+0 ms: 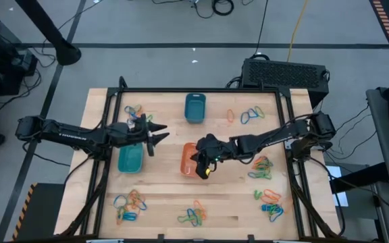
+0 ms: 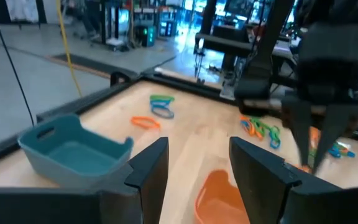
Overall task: Sort rubber bands into baskets
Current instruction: Put the orange rubber band into the orange bin
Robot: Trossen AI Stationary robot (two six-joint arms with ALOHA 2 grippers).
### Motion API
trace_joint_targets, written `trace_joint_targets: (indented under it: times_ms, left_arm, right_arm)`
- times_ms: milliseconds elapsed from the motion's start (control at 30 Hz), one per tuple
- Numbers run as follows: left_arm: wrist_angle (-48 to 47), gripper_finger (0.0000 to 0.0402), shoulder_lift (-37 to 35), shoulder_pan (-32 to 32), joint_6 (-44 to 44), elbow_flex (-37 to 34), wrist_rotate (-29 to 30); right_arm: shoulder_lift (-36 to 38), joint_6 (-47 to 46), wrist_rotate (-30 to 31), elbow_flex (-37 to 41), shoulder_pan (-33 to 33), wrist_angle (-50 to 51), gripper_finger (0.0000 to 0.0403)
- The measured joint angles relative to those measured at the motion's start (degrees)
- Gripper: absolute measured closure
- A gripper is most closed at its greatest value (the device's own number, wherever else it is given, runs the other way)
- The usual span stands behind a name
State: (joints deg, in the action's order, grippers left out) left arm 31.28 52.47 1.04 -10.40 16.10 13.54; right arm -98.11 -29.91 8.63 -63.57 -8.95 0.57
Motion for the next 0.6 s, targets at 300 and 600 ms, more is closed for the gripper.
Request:
trace_joint_targets:
  times_ms: [300,600]
  left_arm:
    - [1.4,0.0226,0.0,0.2,2.3,0.0,0.2]
    - [1.6,0.0226,0.0,0.6,2.3,0.0,0.2]
  right_arm:
    - [-0.3,-0.8,0.6,0.0,-0.5,0.1,0.0402]
    - [-0.3,-0.6,0.6,0.0,-0.5,0.1,0.0403]
